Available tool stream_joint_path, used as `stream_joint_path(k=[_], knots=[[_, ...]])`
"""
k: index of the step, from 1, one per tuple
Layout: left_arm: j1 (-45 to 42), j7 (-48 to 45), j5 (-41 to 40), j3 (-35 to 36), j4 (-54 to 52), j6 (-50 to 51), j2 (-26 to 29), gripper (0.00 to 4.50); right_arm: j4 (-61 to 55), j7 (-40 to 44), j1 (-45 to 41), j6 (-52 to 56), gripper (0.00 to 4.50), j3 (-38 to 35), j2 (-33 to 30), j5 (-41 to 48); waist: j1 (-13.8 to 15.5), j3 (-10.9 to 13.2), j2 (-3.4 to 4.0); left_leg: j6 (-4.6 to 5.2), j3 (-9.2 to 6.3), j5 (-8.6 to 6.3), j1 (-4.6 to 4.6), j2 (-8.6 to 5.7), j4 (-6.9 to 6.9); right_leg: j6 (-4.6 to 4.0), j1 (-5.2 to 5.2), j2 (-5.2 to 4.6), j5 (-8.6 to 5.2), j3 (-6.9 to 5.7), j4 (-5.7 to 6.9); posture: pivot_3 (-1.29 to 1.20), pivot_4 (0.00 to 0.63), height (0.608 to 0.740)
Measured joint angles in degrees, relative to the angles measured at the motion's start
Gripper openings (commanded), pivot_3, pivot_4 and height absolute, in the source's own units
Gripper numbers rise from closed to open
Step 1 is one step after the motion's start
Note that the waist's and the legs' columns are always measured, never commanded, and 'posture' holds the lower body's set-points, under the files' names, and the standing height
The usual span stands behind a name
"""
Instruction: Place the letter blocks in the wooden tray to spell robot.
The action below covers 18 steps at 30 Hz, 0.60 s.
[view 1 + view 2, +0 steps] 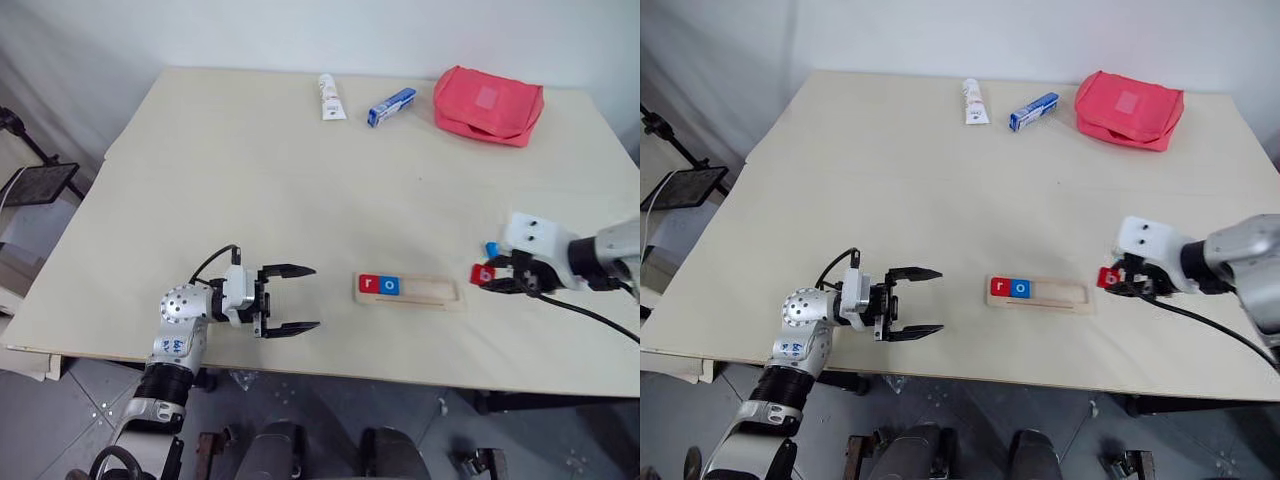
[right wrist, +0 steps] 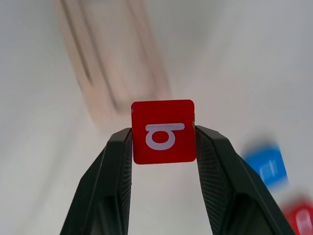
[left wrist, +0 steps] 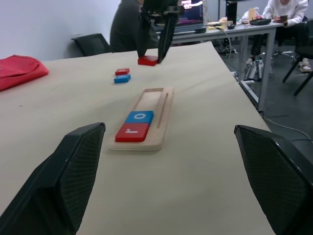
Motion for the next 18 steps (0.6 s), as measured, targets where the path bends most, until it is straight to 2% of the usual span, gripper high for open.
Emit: stream_joint_path(k=[5,10,18], knots=[[-1.03,-0.28,0.00,-0.07,0.76,-0.76,-0.34,4.50,-0.76,-2.05,-4.48,3.05,1.46,7.08,6.89,-2.39,0.02,0.00,0.00,0.00,-0.07,0.00,-0.15,-0.05,-0.02,0.00,-0.19,-0.02,0.00,-0.05,0.16,0.00,0.150,0.740],[-0.67,0.01,0.00,-0.05,0.48,-1.21,-0.34,4.50,0.09,-2.60,-8.35,3.44,1.46,11.57,10.98,-4.70,0.09,0.00,0.00,0.01,-0.19,0.01,-0.35,-0.17,0.02,0.00,-0.37,-0.08,0.00,-0.19,0.25,0.00,0.150,0.740],[1.17,1.54,0.00,-0.05,-1.82,-1.25,-0.36,4.50,1.20,-0.74,-8.76,2.86,1.46,13.15,11.21,-5.70,-0.01,0.00,0.00,0.01,-0.25,0.01,-0.40,-0.19,0.03,0.00,-0.37,-0.10,0.00,-0.33,0.27,0.00,0.150,0.740]])
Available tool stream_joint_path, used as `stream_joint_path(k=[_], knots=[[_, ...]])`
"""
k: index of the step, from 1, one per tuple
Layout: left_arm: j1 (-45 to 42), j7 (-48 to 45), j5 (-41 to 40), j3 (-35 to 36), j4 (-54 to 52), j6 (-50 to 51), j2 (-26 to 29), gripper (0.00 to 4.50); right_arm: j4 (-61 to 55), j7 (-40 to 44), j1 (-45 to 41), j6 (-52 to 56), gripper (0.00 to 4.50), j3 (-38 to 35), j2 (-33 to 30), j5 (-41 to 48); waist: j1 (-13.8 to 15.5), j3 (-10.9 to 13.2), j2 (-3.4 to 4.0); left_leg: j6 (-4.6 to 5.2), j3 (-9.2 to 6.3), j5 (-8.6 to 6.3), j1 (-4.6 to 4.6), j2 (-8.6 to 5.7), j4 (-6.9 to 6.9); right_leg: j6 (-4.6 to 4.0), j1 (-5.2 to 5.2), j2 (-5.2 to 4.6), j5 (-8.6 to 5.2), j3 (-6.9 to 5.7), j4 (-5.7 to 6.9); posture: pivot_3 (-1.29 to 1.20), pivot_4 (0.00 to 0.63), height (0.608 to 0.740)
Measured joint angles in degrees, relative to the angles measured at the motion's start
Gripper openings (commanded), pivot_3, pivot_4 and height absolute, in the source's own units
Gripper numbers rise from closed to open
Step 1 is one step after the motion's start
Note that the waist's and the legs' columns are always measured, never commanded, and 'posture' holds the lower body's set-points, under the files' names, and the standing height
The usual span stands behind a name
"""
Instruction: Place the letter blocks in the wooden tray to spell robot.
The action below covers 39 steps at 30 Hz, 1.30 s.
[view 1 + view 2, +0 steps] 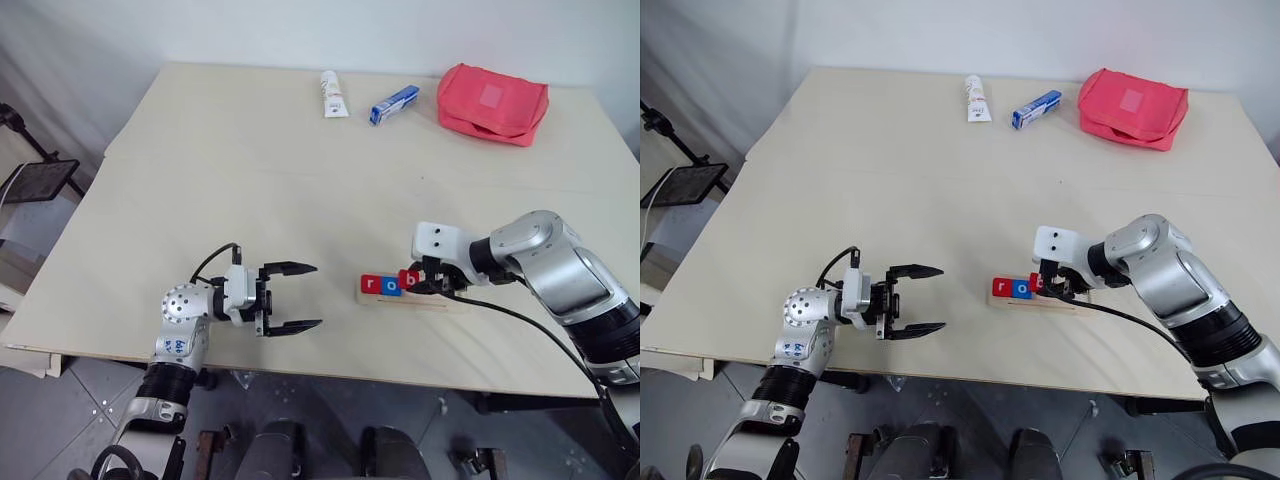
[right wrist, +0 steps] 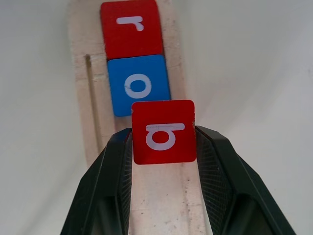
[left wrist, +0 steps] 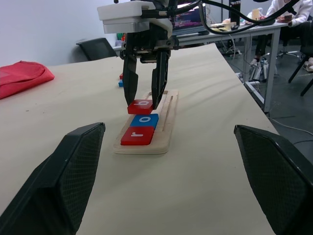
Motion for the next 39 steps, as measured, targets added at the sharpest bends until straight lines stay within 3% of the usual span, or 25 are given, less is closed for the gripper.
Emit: stream_joint_path(k=[21,30,39], knots=[[0.80,1.80,0.00,-0.11,-1.81,0.27,-0.34,4.50,-1.55,3.25,0.10,0.53,1.46,-0.04,-1.54,-0.67,-0.02,0.00,0.00,0.00,0.00,0.00,0.00,0.00,0.00,0.00,0.00,-0.01,0.00,-0.01,0.00,0.00,0.150,0.740],[0.80,2.53,0.04,-0.11,-1.83,0.27,-0.35,4.50,-0.71,3.08,0.47,0.11,4.47,-0.03,-0.92,-1.10,-0.07,0.00,0.00,0.00,0.00,0.00,0.00,0.00,0.00,0.00,0.00,-0.01,0.00,-0.02,0.00,0.00,0.150,0.740],[0.78,2.73,0.07,-0.15,-1.83,0.26,-0.50,4.50,-3.09,3.04,1.99,1.25,4.47,-2.11,-1.62,0.17,0.08,0.00,0.00,0.00,-0.02,0.00,0.00,0.00,0.00,0.00,0.02,-0.02,0.00,-0.03,0.00,0.00,0.150,0.740]])
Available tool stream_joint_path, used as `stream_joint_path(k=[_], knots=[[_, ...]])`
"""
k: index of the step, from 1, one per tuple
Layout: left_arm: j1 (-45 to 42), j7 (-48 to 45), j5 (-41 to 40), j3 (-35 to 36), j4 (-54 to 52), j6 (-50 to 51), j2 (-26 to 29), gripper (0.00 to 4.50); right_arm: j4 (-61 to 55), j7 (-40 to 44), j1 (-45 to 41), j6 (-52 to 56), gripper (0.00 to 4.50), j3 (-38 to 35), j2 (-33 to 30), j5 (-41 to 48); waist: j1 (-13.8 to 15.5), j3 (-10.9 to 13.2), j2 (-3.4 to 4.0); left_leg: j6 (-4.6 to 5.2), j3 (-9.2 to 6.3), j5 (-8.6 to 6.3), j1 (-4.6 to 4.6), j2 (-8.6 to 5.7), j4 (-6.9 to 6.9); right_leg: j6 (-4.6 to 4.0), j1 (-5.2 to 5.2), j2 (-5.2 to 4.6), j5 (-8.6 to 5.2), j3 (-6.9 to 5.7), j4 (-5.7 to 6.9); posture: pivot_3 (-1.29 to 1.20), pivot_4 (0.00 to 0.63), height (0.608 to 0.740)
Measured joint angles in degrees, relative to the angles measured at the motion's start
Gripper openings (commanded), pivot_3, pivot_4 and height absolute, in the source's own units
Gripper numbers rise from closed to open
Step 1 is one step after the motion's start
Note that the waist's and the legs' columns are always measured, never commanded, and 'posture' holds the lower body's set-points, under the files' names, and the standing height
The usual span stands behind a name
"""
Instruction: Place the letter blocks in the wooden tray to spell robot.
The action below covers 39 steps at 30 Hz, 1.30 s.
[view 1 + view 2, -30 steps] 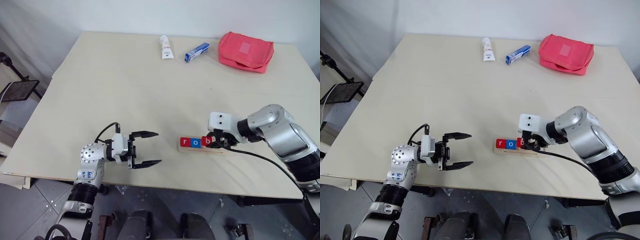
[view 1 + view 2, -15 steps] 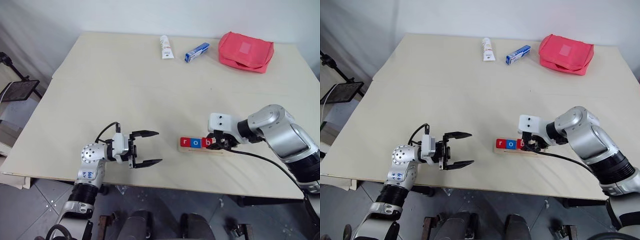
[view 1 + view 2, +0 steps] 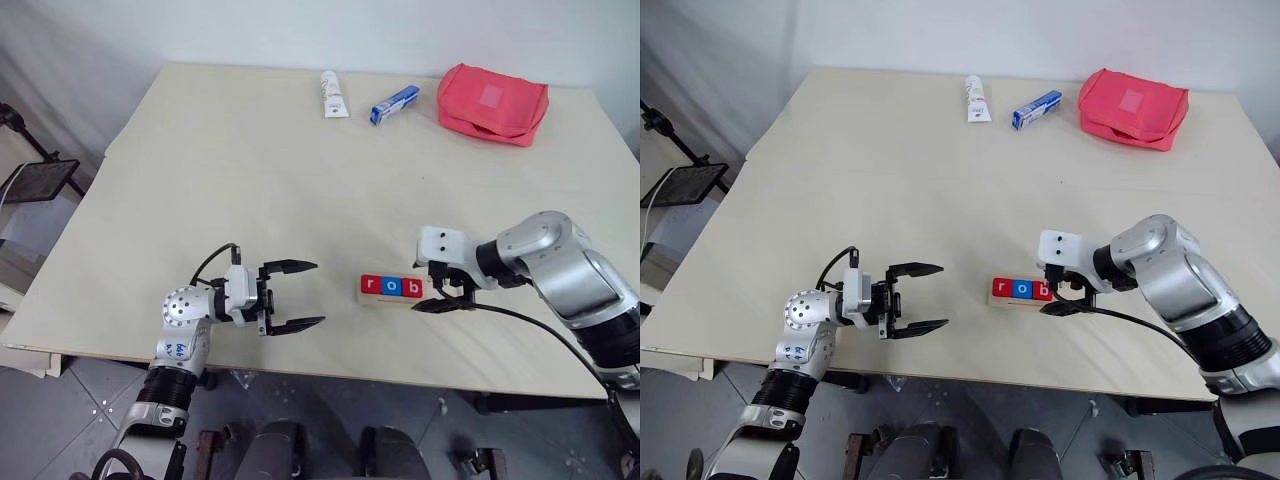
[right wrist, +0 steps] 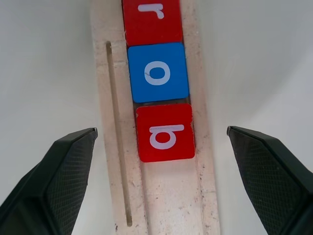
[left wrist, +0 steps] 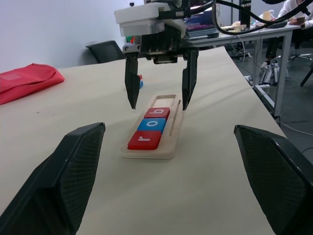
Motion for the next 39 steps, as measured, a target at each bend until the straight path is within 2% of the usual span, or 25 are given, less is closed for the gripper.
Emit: stream_joint_path(k=[4,11,13,18,22,28,39], knots=[[-0.12,-0.04,0.00,-0.20,0.02,-0.01,-0.24,4.50,-3.43,-1.46,5.07,2.48,4.47,-6.95,-1.30,3.40,0.27,0.00,0.00,0.00,-0.05,0.00,-0.01,-0.01,0.00,0.00,0.02,-0.02,0.00,-0.05,0.00,0.00,0.150,0.740],[-0.34,-0.60,-0.03,-0.30,0.54,-0.04,0.02,4.50,-5.79,-10.66,25.47,5.54,4.47,-33.34,-1.37,9.18,0.39,0.00,-0.01,0.01,-0.22,0.00,0.00,-0.08,-0.01,0.00,0.17,-0.03,0.00,-0.18,0.00,0.00,0.150,0.740],[-0.52,-0.69,-0.04,-0.30,0.97,-0.03,0.04,4.50,-5.80,-12.90,31.15,1.80,4.47,-40.46,1.28,10.12,0.39,0.00,-0.01,0.01,-0.19,0.00,0.02,-0.07,-0.02,0.01,0.20,-0.03,0.00,-0.19,-0.03,0.00,0.150,0.740],[-1.26,-1.48,-0.08,-0.37,2.38,0.16,0.26,4.50,-1.27,-17.45,40.54,-10.34,4.47,-52.34,7.88,12.42,0.25,0.00,-0.01,0.04,0.05,0.01,0.27,-0.04,-0.08,0.01,0.35,-0.03,0.00,-0.11,-0.08,0.00,0.150,0.740],[-1.97,-2.36,-0.10,-0.03,3.97,0.19,0.82,4.50,5.84,-18.96,44.02,-17.84,4.47,-56.31,10.73,13.86,0.23,0.00,-0.01,0.07,0.17,0.03,0.36,-0.06,-0.10,0.01,0.38,-0.05,0.00,0.02,-0.10,0.00,0.150,0.740],[-3.15,-3.33,-0.11,0.04,4.64,0.16,0.82,4.50,9.08,-19.85,44.72,-23.10,4.47,-58.24,10.94,16.80,0.02,-0.01,0.00,0.08,0.31,0.04,0.56,0.01,-0.18,0.01,0.44,-0.03,0.00,0.14,-0.09,0.00,0.150,0.740],[-3.15,-4.42,-0.11,0.25,5.09,0.02,0.94,4.50,9.90,-21.15,45.06,-24.37,4.47,-57.05,10.93,19.63,0.21,0.00,0.00,0.09,0.29,0.03,0.56,-0.03,-0.17,0.01,0.46,-0.04,0.00,0.22,-0.09,0.00,0.150,0.740]])
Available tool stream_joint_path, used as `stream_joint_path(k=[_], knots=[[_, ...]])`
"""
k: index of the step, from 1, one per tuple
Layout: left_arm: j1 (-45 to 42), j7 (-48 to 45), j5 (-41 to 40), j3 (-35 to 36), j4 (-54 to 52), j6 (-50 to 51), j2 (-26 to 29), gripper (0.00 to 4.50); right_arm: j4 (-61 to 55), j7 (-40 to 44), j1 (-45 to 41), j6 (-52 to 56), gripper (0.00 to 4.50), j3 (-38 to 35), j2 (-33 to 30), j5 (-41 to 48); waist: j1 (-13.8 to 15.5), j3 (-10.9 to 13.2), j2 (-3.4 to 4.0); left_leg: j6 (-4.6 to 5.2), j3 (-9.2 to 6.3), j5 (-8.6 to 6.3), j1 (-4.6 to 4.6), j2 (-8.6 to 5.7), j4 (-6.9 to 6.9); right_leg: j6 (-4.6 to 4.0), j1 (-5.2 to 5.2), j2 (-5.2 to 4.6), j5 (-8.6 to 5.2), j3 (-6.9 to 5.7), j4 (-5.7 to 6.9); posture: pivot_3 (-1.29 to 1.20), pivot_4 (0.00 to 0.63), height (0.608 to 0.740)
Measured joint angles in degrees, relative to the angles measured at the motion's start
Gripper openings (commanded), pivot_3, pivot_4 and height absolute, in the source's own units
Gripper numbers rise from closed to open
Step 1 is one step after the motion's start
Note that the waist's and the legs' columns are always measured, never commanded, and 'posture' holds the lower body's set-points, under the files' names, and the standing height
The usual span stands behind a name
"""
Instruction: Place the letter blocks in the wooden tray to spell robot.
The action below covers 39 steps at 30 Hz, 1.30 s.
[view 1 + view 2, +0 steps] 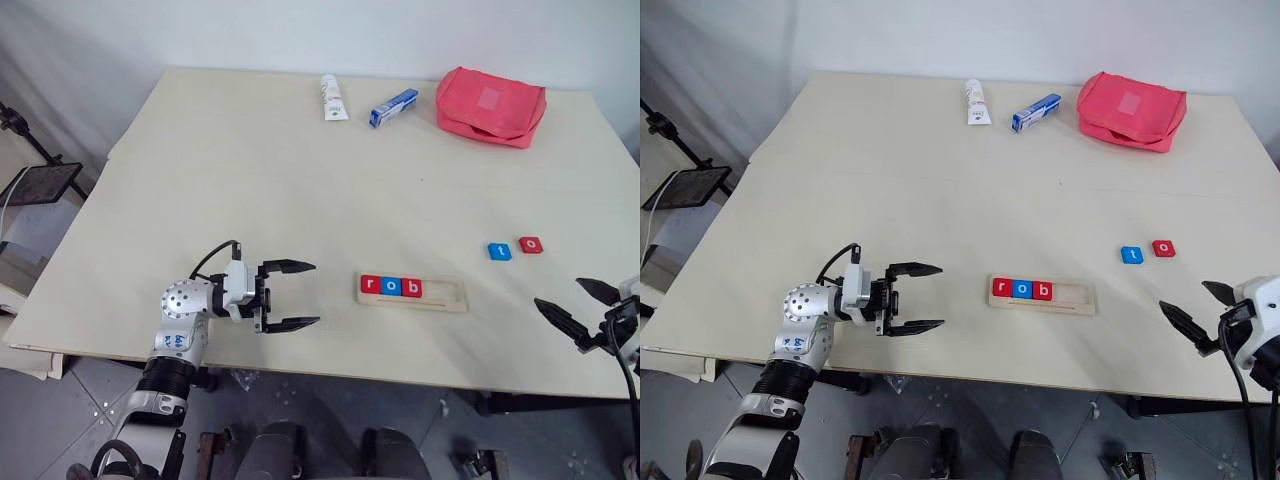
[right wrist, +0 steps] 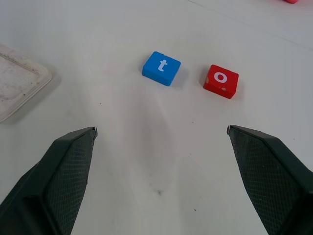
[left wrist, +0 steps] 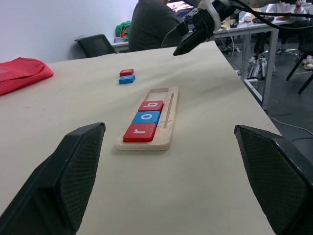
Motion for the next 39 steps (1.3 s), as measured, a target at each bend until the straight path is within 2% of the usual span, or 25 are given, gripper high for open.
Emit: stream_joint_path(k=[15,20,24,33,39], knots=[[0.04,-0.28,0.00,0.07,0.03,-0.16,0.02,4.50,-1.99,-2.81,0.14,4.08,4.47,0.11,-0.34,3.44,-0.03,0.00,0.00,0.00,0.01,0.00,0.00,0.00,0.00,0.00,0.00,0.00,0.00,0.03,-0.01,0.00,0.150,0.740],[0.08,-0.28,-0.03,0.09,-0.01,-0.23,-0.15,4.50,4.34,-9.21,-10.52,11.41,4.47,3.73,-1.52,3.17,-0.42,0.00,0.00,-0.01,0.04,0.01,0.01,0.06,0.01,0.00,-0.04,0.03,0.00,0.05,0.01,0.00,0.150,0.740],[0.27,-0.17,-0.02,0.11,-0.22,-0.20,-0.24,4.50,12.68,-12.13,-19.10,11.99,4.47,8.13,-1.69,1.05,-0.45,0.00,0.01,-0.01,0.04,0.01,0.00,0.04,0.01,0.00,-0.04,0.02,0.00,0.03,0.02,0.00,0.150,0.740],[1.82,1.32,-0.01,-0.06,-2.43,0.50,-0.36,4.50,35.54,-17.05,-36.83,3.99,4.47,15.07,-0.22,-4.16,-0.58,0.00,0.01,0.00,-0.02,0.01,-0.06,0.02,0.00,0.00,-0.07,0.00,0.00,-0.02,0.01,0.00,0.150,0.740],[2.84,2.68,-0.02,-0.02,-5.12,1.61,0.10,4.50,46.87,-19.13,-41.85,-1.10,4.47,15.97,0.04,-6.14,-0.69,0.00,0.01,0.00,-0.07,0.01,-0.13,0.01,-0.02,0.00,-0.08,0.00,0.00,-0.06,0.00,0.00,0.150,0.740]])
